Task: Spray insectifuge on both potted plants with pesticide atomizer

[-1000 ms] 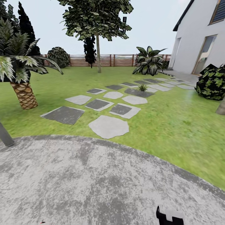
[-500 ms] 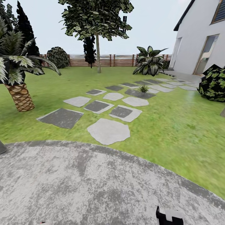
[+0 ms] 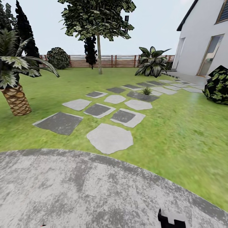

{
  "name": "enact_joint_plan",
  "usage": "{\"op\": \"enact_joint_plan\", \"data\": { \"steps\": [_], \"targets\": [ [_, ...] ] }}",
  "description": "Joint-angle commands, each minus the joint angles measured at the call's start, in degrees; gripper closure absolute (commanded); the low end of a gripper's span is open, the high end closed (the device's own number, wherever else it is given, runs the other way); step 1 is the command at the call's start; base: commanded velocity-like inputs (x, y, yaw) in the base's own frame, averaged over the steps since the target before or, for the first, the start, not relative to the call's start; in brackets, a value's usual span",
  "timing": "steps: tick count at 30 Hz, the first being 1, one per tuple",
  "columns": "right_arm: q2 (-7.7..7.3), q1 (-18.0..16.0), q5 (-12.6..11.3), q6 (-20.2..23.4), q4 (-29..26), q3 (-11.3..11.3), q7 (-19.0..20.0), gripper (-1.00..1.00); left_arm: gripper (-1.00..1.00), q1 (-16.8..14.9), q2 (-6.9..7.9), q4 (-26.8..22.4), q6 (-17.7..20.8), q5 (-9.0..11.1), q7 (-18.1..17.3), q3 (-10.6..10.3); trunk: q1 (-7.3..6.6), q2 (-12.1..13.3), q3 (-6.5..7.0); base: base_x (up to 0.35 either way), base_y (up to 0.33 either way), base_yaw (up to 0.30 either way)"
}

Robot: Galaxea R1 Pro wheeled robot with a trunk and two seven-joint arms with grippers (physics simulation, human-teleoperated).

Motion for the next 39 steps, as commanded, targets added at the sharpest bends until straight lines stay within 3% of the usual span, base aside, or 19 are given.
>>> {"op": "enact_joint_plan", "data": {
  "steps": [1, 13, 26, 39],
  "targets": [
    [0.01, -0.04, 0.61, -0.13, 0.05, -0.46, -0.22, -1.0, 1.0, -0.04, -0.02, 0.04, -0.18, -0.39, -0.3, 0.5, 0.02, -0.02, -0.05, 0.34, 0.0, 0.0],
    [0.01, -0.04, 0.53, -0.13, 0.04, -0.46, -0.22, -1.0, 1.0, -0.04, -0.02, 0.04, -0.18, -0.39, -0.3, 0.5, 0.02, -0.02, -0.05, 0.34, 0.0, -0.019],
    [0.1, -0.04, 0.52, -0.07, 0.03, -0.46, -0.22, -1.0, 1.0, -0.04, -0.05, 0.04, -0.18, -0.39, -0.3, 0.5, 0.02, -0.02, -0.05, 0.34, 0.0, -0.256],
    [-0.29, -0.04, 0.61, -0.13, 0.05, -0.46, -0.22, -1.0, 1.0, -0.04, -0.06, 0.04, -0.18, -0.39, -0.3, 0.5, 0.02, -0.02, -0.05, 0.34, 0.0, -0.004]
  ]
}}
